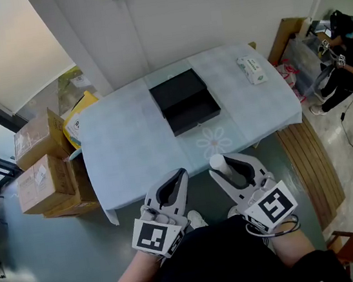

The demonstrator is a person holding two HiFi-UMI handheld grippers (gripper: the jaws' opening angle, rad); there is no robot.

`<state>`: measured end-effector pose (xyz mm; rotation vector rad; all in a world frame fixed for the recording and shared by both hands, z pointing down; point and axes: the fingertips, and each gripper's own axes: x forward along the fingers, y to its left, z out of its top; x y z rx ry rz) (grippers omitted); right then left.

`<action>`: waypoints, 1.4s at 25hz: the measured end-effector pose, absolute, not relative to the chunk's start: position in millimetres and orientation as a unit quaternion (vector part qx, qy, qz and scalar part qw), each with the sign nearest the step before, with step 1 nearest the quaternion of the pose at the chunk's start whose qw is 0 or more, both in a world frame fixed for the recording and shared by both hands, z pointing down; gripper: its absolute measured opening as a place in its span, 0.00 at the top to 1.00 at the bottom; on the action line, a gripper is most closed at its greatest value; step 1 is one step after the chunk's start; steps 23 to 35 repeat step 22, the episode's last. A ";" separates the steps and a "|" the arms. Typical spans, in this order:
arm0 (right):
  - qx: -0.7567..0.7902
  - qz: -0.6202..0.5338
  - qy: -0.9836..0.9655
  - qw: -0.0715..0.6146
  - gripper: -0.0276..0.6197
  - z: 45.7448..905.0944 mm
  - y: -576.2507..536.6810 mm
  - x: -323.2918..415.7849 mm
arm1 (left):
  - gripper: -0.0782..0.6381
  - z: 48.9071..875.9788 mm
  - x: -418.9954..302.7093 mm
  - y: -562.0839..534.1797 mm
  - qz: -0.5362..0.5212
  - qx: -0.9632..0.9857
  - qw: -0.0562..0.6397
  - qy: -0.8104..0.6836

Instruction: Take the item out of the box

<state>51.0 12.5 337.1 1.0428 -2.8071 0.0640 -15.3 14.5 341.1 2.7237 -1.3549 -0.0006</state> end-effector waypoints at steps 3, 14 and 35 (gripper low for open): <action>0.347 0.022 -0.935 0.071 0.75 336.3 13.5 50.9 | 0.89 340.1 -15.5 15.5 0.000 0.895 0.044 -0.445; 0.346 0.021 -0.935 0.068 0.75 334.1 16.5 50.0 | 0.89 338.4 -15.3 19.9 0.002 0.896 0.041 -0.443; 0.347 0.019 -0.935 0.067 0.75 331.7 15.7 48.9 | 0.89 338.0 -15.2 20.4 0.004 0.897 0.042 -0.441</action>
